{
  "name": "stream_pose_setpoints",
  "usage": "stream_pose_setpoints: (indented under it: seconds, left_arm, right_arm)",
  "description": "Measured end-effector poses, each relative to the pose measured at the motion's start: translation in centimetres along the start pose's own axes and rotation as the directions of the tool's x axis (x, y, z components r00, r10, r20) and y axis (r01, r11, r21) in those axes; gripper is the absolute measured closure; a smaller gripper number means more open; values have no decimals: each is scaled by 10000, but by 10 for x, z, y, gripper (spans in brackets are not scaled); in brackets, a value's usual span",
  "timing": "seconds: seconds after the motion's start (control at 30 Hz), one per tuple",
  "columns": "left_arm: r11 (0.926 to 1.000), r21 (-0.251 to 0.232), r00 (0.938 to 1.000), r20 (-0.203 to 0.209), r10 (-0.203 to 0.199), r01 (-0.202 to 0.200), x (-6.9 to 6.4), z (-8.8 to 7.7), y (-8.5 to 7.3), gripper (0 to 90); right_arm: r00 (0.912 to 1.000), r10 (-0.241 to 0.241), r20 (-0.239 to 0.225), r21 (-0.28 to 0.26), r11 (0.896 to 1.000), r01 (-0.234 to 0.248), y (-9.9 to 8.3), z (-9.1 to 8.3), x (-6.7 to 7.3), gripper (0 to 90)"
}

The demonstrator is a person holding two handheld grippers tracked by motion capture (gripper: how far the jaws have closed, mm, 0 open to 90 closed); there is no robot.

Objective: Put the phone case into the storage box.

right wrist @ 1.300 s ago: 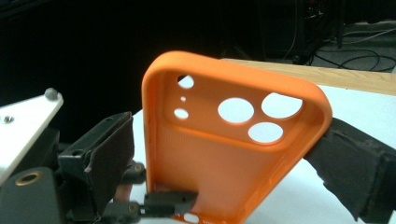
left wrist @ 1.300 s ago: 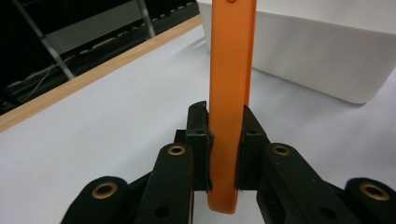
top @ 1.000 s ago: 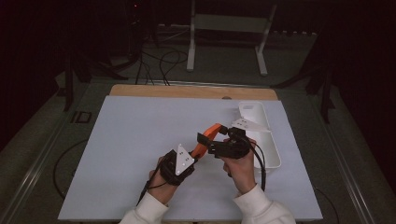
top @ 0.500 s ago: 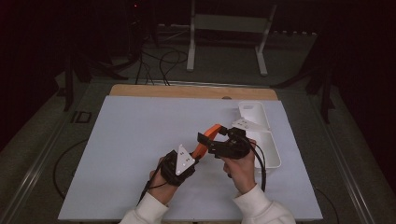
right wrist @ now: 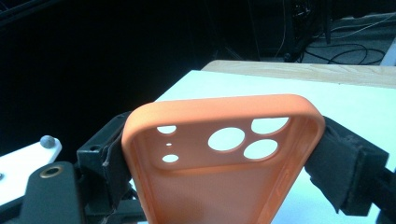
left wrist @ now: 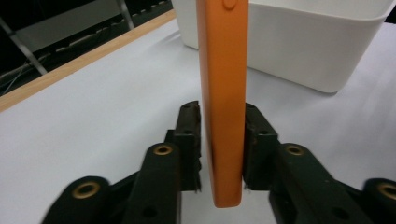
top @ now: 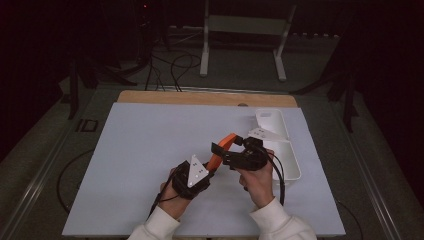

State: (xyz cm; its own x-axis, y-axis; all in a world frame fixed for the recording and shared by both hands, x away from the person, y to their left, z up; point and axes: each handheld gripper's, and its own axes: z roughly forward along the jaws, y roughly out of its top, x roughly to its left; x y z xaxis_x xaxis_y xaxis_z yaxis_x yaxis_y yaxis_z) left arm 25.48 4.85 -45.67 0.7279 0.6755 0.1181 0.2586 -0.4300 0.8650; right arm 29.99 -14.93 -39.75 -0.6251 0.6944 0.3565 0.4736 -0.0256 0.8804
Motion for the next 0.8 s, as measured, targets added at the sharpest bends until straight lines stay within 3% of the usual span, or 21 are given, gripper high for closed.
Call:
stream_pose_setpoints:
  seconds: [0.2, 0.27, 0.37, 0.5, 0.8]
  left_arm:
    - [9995, 61, 9992, 230, -313, 311, 3, 0, 1, 508]
    - [9991, 15, 9991, 20, -423, 423, 3, 0, 1, 415]
    - [9982, -101, 9982, -26, -593, 592, 4, -1, 2, 340]
    - [9959, -133, 9960, 14, -892, 892, 7, -2, 3, 152]
    - [9947, -251, 9950, 89, -997, 999, 11, -5, 5, 29]
  right_arm:
    - [10000, -38, 37, 22, 10000, 38, -1, 0, 0, 165]
    - [10000, -36, 46, 22, 10000, 36, -1, 0, 0, 165]
    - [10000, -41, 69, 14, 10000, 41, -1, 0, 0, 165]
    - [9999, -51, 87, 24, 10000, 51, -1, 0, 1, 165]
    - [9999, -107, 89, 42, 9999, 106, -2, 1, 2, 165]
